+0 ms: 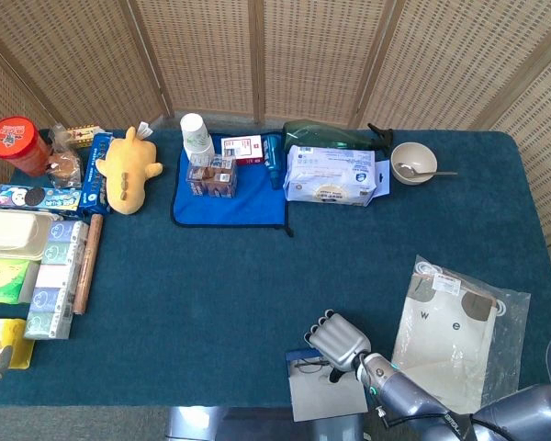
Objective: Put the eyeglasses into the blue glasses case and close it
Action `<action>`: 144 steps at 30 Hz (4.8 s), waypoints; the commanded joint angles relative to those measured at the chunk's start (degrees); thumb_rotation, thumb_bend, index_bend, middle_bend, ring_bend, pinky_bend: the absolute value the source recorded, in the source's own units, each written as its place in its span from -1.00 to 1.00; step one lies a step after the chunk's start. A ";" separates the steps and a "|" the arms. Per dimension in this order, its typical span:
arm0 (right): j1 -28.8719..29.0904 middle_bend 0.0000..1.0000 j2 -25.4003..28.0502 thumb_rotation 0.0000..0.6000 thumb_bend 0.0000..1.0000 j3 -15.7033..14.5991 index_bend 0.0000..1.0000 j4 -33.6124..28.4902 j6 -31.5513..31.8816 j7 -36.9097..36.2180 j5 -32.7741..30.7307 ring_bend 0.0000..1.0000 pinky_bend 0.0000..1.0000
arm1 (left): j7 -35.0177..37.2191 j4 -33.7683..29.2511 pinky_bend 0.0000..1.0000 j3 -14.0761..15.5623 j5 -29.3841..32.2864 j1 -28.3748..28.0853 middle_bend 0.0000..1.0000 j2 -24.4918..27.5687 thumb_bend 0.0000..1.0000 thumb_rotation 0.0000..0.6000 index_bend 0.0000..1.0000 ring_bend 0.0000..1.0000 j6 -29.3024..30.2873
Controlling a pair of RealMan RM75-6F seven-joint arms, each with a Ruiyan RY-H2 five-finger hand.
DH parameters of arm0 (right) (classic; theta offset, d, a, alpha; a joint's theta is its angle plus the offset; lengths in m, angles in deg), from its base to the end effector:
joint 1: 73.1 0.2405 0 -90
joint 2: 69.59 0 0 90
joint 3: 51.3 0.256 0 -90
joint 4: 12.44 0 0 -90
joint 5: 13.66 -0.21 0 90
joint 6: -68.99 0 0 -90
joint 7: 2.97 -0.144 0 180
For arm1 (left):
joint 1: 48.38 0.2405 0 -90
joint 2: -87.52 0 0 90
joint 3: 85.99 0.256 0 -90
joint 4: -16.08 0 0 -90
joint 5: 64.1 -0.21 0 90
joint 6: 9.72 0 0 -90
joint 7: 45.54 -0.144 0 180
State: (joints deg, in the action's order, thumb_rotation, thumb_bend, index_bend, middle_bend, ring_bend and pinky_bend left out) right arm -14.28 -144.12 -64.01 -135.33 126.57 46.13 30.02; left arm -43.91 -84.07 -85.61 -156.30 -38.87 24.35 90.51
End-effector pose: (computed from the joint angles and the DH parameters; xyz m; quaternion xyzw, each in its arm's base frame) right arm -0.1125 -0.2214 -0.0025 0.9046 -0.2853 0.1470 0.2805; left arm -0.2960 0.0928 0.1770 -0.5006 -0.4155 -0.4364 0.6215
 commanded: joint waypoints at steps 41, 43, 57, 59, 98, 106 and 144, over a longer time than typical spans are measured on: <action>-28.30 -0.48 3.95 0.17 -0.50 -6.23 -0.64 2.93 25.19 -12.25 35.95 -0.64 -0.56 | 2.96 0.80 -1.00 -1.25 -1.12 -1.73 -0.81 0.12 -0.41 1.00 -0.64 -1.00 -0.43; -30.11 -0.51 3.24 0.16 -0.50 -6.66 -0.69 4.07 26.13 -12.52 37.60 -0.66 -0.56 | 3.25 0.69 -1.00 -1.36 -1.27 -1.85 -0.81 0.46 -0.41 1.00 -0.64 -1.00 -0.34; -39.76 -0.60 0.43 0.32 -0.48 -8.21 -0.77 14.37 28.71 -15.70 46.34 -0.81 -0.63 | 3.74 -0.86 -1.00 -0.90 -2.69 -1.04 -0.81 2.96 -0.41 1.00 -0.69 -1.00 1.77; -41.09 -0.63 0.42 0.33 -0.48 -8.63 -0.80 15.50 28.99 -16.30 47.52 -0.84 -0.65 | 4.18 -0.64 -1.00 -1.01 -2.34 -0.75 -0.81 3.11 -0.41 1.00 -0.70 -1.00 2.28; -58.94 -0.86 -11.78 1.00 -0.64 -6.91 -1.00 43.89 35.22 -26.65 66.78 -1.00 -0.76 | 7.97 1.83 -1.00 -0.49 -4.42 1.98 -0.81 3.83 -0.42 1.00 -0.77 -1.00 7.73; -60.75 -0.89 -14.14 1.00 -0.70 -6.15 -1.00 48.77 35.96 -29.43 67.93 -1.00 -0.79 | 8.60 2.54 -1.00 -0.25 -5.52 2.34 -0.81 3.86 -0.42 1.00 -0.76 -1.00 8.72; -64.14 -0.89 -27.93 1.00 -0.71 -3.70 -1.00 71.02 42.71 -45.45 70.99 -1.00 -0.89 | 11.13 6.01 -1.00 0.77 -7.98 5.44 -0.80 3.84 -0.42 1.00 -0.76 -1.00 14.28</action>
State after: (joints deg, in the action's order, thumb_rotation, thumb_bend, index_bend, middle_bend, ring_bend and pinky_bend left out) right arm -78.51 -171.92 -67.70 -64.43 169.28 0.75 100.91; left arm -32.77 -78.07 -84.84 -164.28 -33.43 28.19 104.79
